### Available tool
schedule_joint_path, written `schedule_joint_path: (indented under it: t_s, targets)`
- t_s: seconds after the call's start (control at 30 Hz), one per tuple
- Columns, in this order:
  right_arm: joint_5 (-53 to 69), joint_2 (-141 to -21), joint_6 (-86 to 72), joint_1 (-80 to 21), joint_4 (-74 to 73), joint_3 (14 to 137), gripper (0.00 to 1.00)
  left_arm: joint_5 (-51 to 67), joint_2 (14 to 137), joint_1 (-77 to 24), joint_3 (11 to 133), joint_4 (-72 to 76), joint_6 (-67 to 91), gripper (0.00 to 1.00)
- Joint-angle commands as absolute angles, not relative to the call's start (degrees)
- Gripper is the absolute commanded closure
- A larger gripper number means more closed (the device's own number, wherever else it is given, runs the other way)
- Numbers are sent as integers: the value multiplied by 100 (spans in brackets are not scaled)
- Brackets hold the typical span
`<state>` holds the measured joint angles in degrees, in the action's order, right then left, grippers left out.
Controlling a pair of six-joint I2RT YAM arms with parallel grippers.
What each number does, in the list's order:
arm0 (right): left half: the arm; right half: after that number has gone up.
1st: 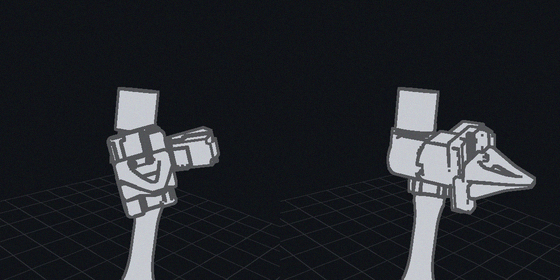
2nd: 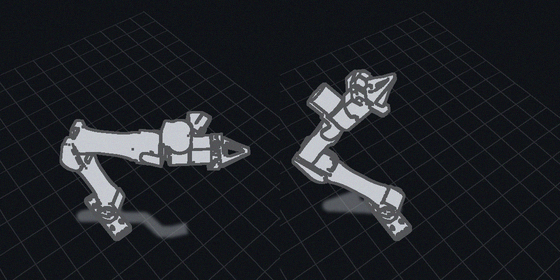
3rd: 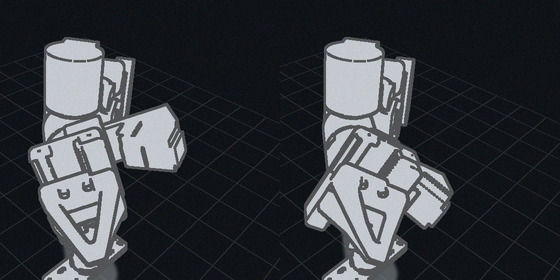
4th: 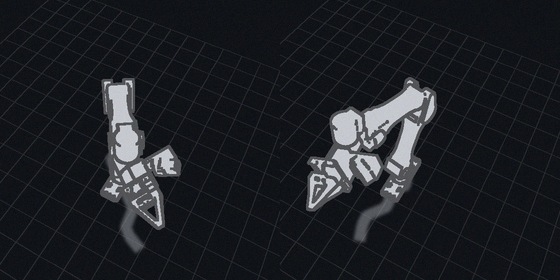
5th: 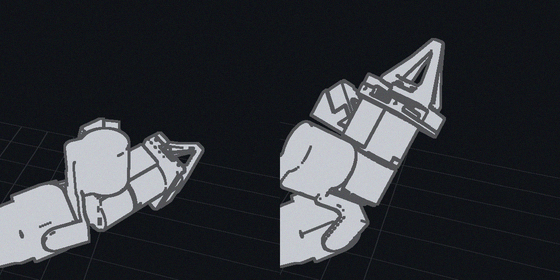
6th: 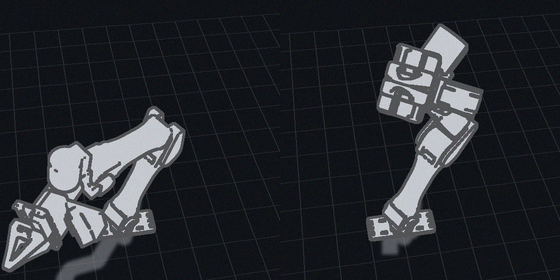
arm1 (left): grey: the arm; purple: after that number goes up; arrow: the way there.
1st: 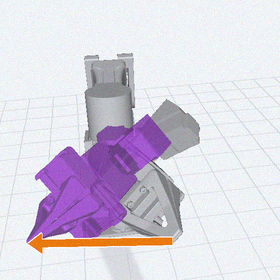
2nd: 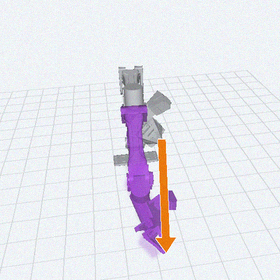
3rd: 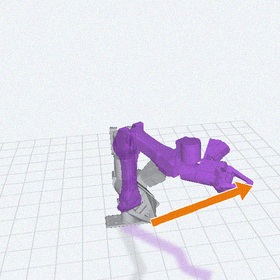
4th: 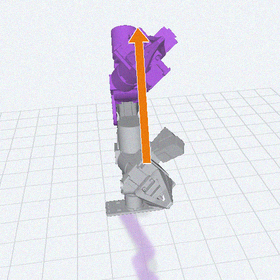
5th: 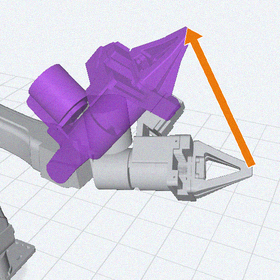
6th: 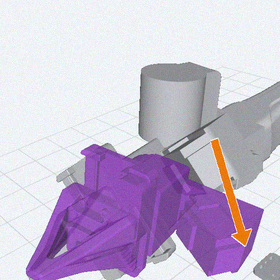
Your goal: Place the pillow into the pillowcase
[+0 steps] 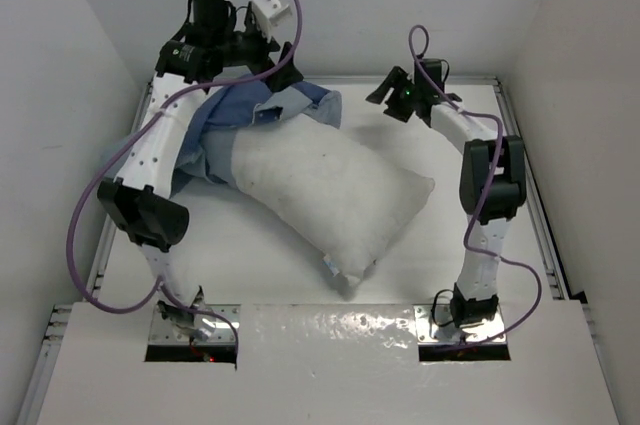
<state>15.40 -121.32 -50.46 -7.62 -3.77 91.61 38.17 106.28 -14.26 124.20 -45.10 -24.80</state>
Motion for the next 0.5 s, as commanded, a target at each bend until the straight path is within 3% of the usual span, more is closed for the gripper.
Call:
schedule_joint_path:
  t_s: [0.0, 0.03, 0.07, 0.13, 0.2, 0.23, 0.3, 0.47]
  targets:
    - [1239, -11401, -3781, -984, -1080, 9159, 36, 3070, 10819, -1415, 12314, -5140, -2583, 1]
    - [1231, -11104, -3466, -1063, -1107, 8993, 78, 2954, 10872, -1415, 12261, -5298, -2654, 6]
    - [1152, -10935, -3019, -1281, -1134, 8800, 100, 2857, 11011, -1415, 12182, -5622, -2794, 23]
    - [802, -10584, -2449, -1624, -1169, 8528, 100, 2752, 11161, -1415, 12112, -5809, -2778, 34]
    - [256, -10030, -1884, -2263, -863, 8176, 84, 2533, 11302, -1415, 11963, -5766, -2673, 31]
    - [203, -9854, -1428, -2476, -670, 7721, 61, 2462, 11329, -1406, 11892, -5687, -2620, 26]
    - [403, -9423, -1257, -2969, -2, 7262, 39, 2461, 11373, -1415, 11708, -5467, -2540, 16]
    - [370, -9167, -853, -3997, 1202, 6136, 7, 2058, 11505, -1415, 11479, -5300, -2426, 15]
